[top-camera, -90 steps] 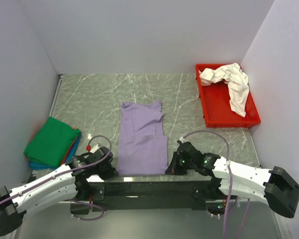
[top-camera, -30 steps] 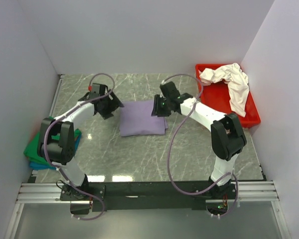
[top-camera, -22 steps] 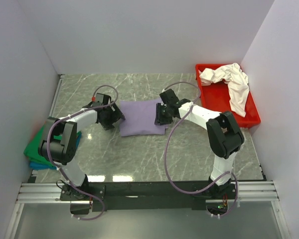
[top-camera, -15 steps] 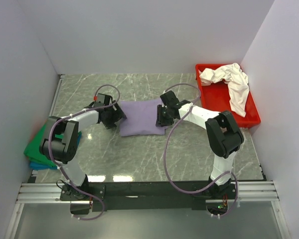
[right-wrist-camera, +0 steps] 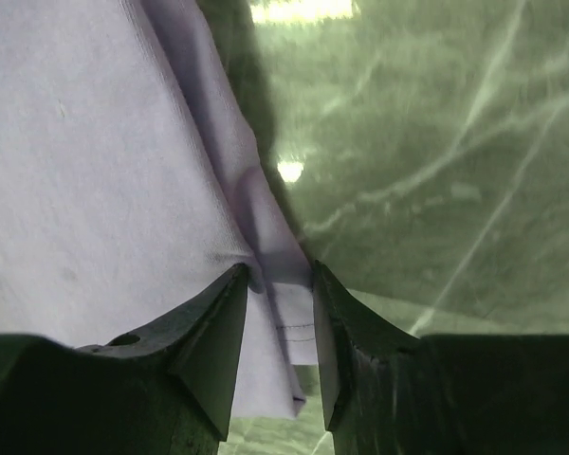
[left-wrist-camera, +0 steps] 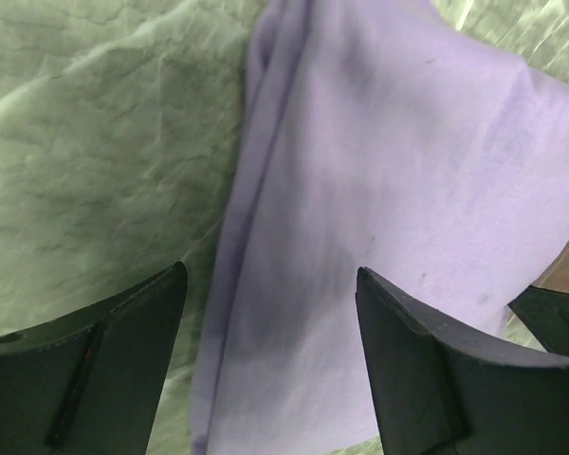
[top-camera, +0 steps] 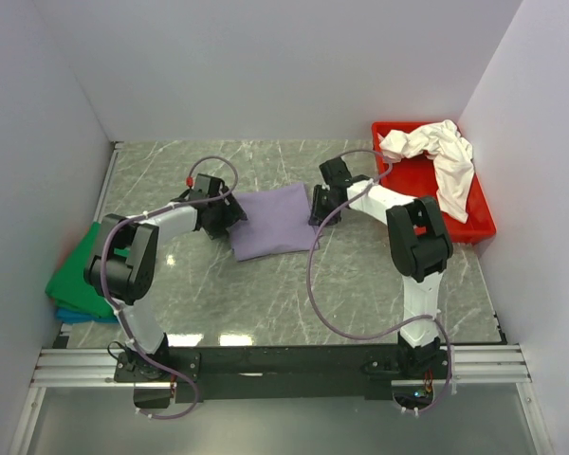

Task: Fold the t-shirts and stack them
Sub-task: Neatly place the folded tshirt to the corner

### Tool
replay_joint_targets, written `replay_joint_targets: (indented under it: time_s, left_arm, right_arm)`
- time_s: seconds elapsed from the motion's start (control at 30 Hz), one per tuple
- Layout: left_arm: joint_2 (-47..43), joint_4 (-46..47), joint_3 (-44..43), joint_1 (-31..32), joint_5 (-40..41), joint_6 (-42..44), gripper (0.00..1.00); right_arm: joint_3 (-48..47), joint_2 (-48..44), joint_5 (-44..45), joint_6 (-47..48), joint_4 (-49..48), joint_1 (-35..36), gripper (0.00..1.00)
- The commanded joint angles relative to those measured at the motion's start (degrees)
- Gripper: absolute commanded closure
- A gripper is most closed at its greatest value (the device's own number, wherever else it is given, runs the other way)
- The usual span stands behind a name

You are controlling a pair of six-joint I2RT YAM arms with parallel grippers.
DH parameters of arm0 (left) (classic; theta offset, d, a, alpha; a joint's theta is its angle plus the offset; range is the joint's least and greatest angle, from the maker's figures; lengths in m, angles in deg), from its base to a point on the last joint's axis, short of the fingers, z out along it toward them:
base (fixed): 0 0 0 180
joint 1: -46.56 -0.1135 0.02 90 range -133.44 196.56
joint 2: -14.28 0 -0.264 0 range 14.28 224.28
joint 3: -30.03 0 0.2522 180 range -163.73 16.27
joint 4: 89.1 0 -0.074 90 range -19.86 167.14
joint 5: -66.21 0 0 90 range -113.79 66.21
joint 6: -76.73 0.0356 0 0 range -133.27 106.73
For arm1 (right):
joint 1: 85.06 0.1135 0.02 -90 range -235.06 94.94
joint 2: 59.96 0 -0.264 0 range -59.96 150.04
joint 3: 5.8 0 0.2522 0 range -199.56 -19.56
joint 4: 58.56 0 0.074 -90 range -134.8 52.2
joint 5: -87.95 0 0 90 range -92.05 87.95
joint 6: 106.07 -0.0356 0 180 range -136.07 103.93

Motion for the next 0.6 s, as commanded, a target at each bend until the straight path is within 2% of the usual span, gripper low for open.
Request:
replay_joint_targets:
  time_s: [0.0, 0.23, 0.37, 0.57]
  left_arm:
    - [4.1, -3.2, 0.0, 1.0, 2.9, -2.5, 0.21]
    - [5.7, -4.9, -0.2, 1.5, 9.2, -5.8, 0.25]
    - [7.6, -9.9, -2.2, 1.5, 16.3, -8.2, 0.27]
    - [10.1, -8.7, -2.8, 1.5, 15.9, -6.9, 0.28]
  right_arm:
    - [-5.8, 2.0, 0.9, 1.5, 2.0, 0.1, 0.59]
    - [-13.8, 8.6, -0.6, 2.2, 4.5, -0.3, 0.60]
    - [-17.8, 11.2, -1.8, 2.6, 6.0, -0.3, 0.60]
    - [-17.6, 10.0, -1.3, 3.3, 6.4, -0.3, 0.60]
